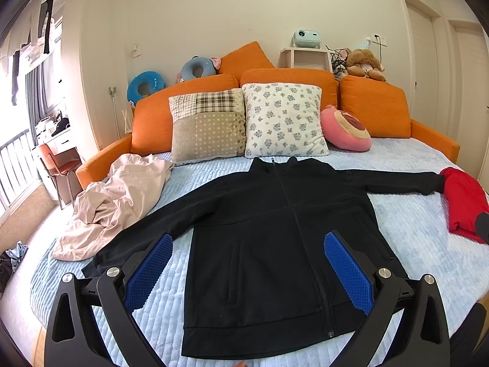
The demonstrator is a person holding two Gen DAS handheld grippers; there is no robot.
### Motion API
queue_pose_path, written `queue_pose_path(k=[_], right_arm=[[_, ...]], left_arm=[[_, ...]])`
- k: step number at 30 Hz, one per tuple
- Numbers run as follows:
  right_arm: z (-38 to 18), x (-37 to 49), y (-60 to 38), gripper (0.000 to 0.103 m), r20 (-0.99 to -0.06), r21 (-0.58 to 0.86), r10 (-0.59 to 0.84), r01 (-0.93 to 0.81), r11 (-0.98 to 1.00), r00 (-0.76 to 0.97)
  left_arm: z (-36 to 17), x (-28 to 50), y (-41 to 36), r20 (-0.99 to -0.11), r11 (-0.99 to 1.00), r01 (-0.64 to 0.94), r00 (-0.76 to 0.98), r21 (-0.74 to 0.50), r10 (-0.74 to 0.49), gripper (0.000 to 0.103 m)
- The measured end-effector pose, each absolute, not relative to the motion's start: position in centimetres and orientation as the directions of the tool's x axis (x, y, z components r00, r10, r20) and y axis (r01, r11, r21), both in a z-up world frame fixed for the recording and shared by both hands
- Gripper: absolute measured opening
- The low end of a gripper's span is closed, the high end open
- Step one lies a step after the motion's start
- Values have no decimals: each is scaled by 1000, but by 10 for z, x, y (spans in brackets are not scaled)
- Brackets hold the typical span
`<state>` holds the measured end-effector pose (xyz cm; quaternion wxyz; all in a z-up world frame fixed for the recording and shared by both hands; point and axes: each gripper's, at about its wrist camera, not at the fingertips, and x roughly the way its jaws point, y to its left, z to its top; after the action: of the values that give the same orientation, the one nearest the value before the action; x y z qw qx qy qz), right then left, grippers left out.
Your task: Fold large clothes
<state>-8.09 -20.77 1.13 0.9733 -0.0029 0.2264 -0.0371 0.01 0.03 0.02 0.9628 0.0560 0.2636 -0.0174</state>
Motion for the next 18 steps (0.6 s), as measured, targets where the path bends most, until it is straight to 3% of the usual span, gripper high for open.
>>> queue_pose_path(k=[18], right_arm=[[7,-80,-214,98,-447,-14,-61,61,998,892]], left_arm=[[0,0,0,-511,993,62,860,101,-2,101]])
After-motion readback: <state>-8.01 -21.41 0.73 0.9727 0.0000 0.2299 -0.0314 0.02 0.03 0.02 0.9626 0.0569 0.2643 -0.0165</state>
